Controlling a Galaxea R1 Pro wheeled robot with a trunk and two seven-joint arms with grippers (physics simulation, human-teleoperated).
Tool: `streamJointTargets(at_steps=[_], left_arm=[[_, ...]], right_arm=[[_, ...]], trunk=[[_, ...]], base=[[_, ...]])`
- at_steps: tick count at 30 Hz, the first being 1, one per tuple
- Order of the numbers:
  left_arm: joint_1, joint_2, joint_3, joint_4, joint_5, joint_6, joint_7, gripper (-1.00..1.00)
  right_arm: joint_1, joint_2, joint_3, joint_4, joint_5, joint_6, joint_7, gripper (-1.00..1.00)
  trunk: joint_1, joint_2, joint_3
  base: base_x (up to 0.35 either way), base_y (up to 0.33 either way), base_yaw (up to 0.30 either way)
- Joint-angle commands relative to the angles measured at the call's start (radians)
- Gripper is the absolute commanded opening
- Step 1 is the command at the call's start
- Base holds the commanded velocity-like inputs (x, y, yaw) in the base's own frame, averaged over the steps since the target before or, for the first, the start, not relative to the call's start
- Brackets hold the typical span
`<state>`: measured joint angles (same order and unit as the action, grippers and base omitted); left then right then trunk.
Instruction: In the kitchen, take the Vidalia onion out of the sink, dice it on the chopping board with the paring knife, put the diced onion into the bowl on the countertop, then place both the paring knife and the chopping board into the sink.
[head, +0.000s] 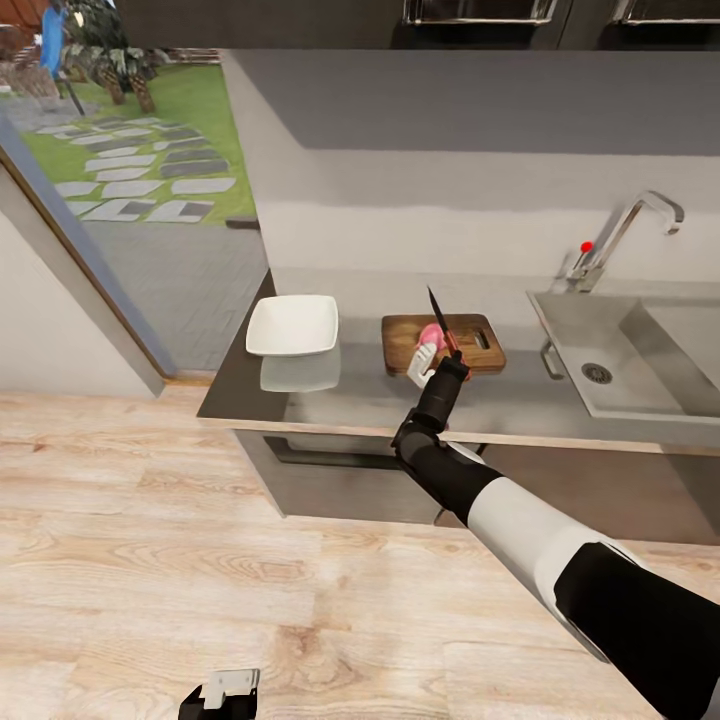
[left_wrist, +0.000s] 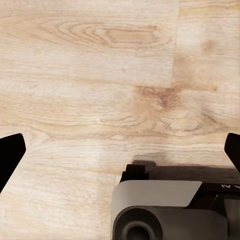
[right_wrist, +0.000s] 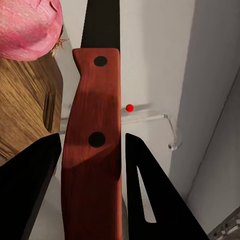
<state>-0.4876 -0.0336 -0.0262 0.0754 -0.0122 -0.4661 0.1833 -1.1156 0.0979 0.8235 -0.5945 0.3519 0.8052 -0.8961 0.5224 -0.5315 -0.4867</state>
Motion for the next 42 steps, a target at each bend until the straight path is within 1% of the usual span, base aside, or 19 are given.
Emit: streamJointTargets(at_steps=[1,10,18,32,42], left_arm=[[-0.002,0.0,-0.003,0.004,-0.002,-0.007,0.005,1.0],[-0.002,0.0,-0.003,0.004,-0.002,-0.007,0.005,1.0],[-0.002,0.0,-0.002,0.004,-0.002,-0.007,0.005,1.0],[-0.002,0.0,-0.003,0.004,-0.002,-0.007,0.005,1.0],[-0.002,0.0,-0.002,0.004,-0.002,-0.007,0.005,1.0]], right_arm=[[-0.001,0.0,0.003,0.001,0.0,0.004,-0.003,-1.0],[-0.001,-0.001,0.003,0.003,-0.002,0.003,-0.003,-1.0],[-0.001,0.002,0.003,0.026,-0.002,-0.015,-0.003,-1.0],[-0.001,0.002,0.003,0.028,-0.002,-0.017,-0.003,-1.0],[-0.001,-0.001,0.002,0.028,0.0,-0.018,-0.003,-1.0]], trunk=[[0.0,-0.001,-0.001],[0.0,-0.001,-0.002],[0.0,-0.001,-0.002],[0.0,-0.001,-0.012],[0.0,-0.001,-0.012]], base=[[0.0,0.0,0.0],[0.0,0.0,0.0],[0.0,0.0,0.0],[0.0,0.0,0.0],[0.0,0.0,0.0]])
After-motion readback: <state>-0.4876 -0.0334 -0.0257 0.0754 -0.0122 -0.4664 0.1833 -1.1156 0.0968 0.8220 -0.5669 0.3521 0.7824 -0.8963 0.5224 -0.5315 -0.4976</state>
